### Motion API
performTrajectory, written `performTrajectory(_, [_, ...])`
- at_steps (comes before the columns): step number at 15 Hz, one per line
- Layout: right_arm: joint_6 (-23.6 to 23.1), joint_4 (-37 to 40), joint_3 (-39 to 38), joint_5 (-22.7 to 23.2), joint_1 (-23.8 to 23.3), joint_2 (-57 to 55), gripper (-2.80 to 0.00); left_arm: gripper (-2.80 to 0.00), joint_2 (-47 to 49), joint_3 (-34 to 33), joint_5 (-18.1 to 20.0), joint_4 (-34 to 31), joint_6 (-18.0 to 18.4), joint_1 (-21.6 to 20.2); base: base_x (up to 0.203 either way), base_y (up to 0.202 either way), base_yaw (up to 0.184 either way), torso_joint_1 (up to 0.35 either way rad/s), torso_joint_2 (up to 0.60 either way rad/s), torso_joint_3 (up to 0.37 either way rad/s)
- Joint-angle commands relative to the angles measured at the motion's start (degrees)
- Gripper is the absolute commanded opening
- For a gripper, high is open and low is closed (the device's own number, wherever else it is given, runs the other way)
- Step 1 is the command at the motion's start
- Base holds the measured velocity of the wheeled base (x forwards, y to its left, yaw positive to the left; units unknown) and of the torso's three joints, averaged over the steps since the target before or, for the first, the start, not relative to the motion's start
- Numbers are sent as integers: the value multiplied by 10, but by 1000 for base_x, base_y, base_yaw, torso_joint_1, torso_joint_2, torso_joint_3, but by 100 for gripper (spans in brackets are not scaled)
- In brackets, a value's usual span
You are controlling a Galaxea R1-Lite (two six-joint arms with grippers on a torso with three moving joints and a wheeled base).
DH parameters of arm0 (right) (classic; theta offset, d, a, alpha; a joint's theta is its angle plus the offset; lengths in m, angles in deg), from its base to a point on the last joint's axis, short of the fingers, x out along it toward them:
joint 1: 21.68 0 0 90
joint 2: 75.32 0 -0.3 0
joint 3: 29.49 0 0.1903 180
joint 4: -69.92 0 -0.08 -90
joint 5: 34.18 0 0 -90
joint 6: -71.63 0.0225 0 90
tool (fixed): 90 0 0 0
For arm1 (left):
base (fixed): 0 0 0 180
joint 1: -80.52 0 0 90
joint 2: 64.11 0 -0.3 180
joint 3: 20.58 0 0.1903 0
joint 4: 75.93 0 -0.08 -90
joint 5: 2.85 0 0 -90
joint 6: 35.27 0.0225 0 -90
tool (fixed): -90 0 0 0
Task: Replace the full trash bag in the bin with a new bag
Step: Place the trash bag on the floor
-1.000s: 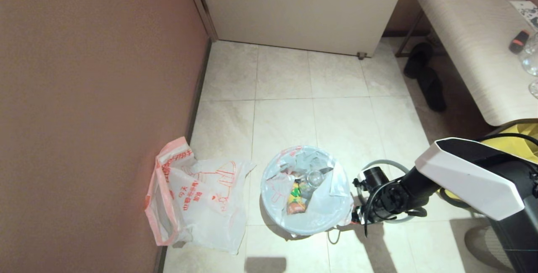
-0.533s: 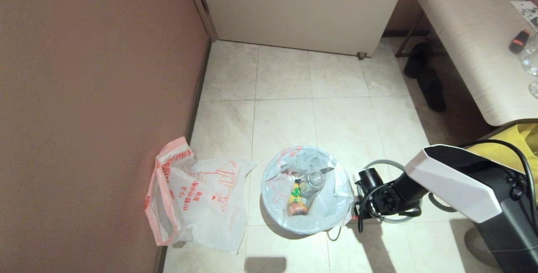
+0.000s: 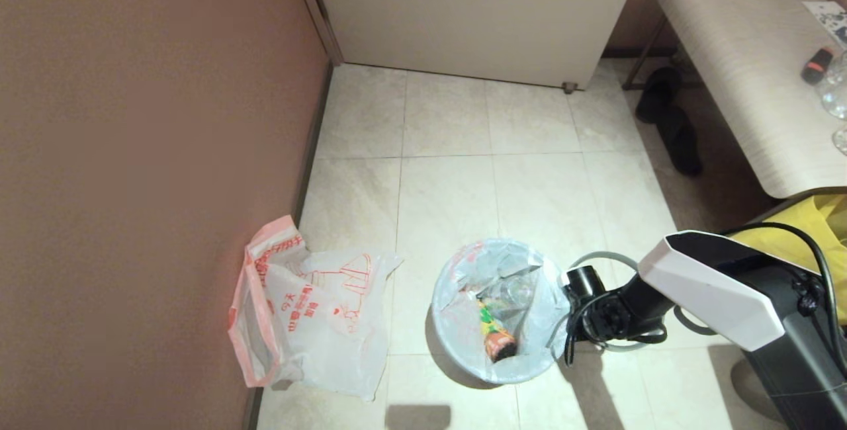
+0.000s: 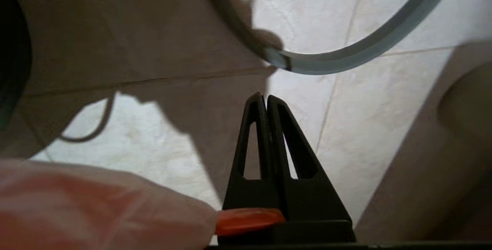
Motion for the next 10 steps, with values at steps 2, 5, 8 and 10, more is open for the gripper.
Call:
performTrajectory(2, [21, -5, -21, -31, 5, 26, -280, -280, 1, 0, 0, 0, 0, 0, 0, 0, 0, 0, 0, 0])
performTrajectory(5, [34, -2, -77, -43, 18, 155, -280, -280, 1, 0, 0, 0, 0, 0, 0, 0, 0, 0, 0, 0])
performTrajectory(8, [47, 39, -137, -45, 60, 289, -280, -280, 1, 0, 0, 0, 0, 0, 0, 0, 0, 0, 0, 0])
performTrajectory(10, [56, 75, -162, -50, 87, 367, -280, -280, 1, 0, 0, 0, -1, 0, 0, 0, 0, 0, 0, 0])
